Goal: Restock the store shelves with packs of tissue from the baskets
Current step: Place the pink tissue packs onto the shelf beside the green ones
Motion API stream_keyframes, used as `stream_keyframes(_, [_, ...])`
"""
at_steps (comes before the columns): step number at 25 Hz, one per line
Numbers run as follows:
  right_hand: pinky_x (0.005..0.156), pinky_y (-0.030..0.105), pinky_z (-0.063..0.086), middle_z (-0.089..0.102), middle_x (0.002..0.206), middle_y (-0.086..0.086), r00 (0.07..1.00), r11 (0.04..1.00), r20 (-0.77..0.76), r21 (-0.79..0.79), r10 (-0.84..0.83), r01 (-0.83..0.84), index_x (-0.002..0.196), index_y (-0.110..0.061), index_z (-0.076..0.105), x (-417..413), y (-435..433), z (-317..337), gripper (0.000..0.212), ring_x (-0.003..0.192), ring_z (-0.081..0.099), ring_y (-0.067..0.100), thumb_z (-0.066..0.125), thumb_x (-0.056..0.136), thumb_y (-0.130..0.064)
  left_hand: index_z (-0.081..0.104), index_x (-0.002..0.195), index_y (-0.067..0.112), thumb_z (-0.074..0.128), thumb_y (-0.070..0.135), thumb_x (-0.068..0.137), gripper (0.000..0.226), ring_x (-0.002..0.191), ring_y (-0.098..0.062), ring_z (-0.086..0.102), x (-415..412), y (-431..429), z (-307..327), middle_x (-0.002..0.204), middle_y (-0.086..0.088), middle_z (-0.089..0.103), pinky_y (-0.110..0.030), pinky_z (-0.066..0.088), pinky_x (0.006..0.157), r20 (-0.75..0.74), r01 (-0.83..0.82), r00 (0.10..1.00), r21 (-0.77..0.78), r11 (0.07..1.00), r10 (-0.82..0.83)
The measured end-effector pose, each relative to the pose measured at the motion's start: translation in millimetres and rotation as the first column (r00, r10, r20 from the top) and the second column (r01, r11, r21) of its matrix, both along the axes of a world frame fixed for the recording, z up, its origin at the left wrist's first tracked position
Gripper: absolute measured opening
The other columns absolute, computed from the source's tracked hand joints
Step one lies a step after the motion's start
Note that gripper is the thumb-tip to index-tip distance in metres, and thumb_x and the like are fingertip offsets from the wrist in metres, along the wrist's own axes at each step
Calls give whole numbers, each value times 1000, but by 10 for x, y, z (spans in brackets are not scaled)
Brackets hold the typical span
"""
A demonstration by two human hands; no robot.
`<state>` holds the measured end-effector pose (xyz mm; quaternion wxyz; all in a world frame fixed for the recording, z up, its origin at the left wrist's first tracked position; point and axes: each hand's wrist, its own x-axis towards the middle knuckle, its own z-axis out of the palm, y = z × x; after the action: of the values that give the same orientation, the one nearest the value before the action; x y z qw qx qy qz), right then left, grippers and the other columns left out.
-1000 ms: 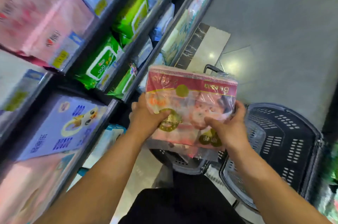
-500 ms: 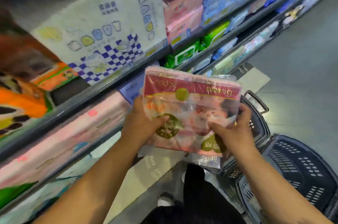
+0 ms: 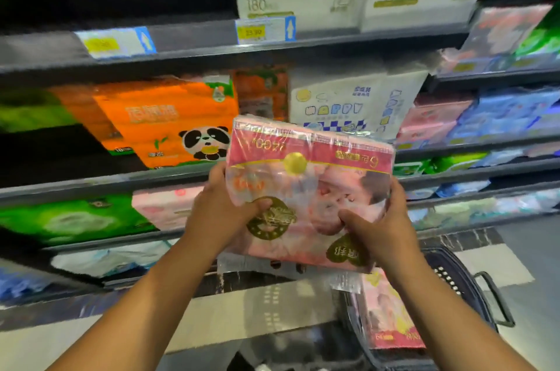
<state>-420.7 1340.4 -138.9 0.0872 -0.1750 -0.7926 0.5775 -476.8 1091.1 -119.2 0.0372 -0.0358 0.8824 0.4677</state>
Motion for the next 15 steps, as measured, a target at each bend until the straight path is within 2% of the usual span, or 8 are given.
stream_keyframes(3, [80,36,52,58,104,-18,993,992,-31,40,117,-115,105,-59,36,-179,-138,328,70,95,60,8,82,70,-19,36,124,41,87,34,63,79,102,-15,54,141,-210,316,108,13,56,-33,45,85,-60,-128,990,22,992,129])
stream_keyframes(6, [73,33,53,55,101,-21,973,975,-55,35,223,-221,117,-55,33,-290,-335,693,74,89,59,6,81,72,-21,34,120,48,89,33,60,83,105,-15,56,293,-459,609,114,13,58,-39,47,92,-130,-208,968,68,976,215])
stream_keyframes(9, [82,42,55,51,102,-23,942,948,-112,81,316,-308,125,-52,28,-380,-534,998,81,95,60,17,82,72,-23,30,116,48,89,44,52,88,108,-14,59,397,-681,853,118,10,58,-42,50,94,-202,-244,946,65,967,253])
stream_keyframes(12, [87,44,52,52,107,-18,910,924,-180,148,375,-352,131,-46,27,-479,-779,1342,83,101,59,19,81,72,-26,30,128,34,89,38,59,91,111,-18,56,454,-895,1177,120,7,55,-40,47,94,-261,-326,911,23,945,321])
stream_keyframes(15, [82,39,51,52,115,-9,877,903,-236,209,419,-375,136,-36,28,-614,-1046,1618,86,100,58,20,82,71,-25,32,133,28,88,37,61,91,109,-15,55,422,-1172,1467,117,9,55,-37,45,94,-330,-358,878,29,933,347])
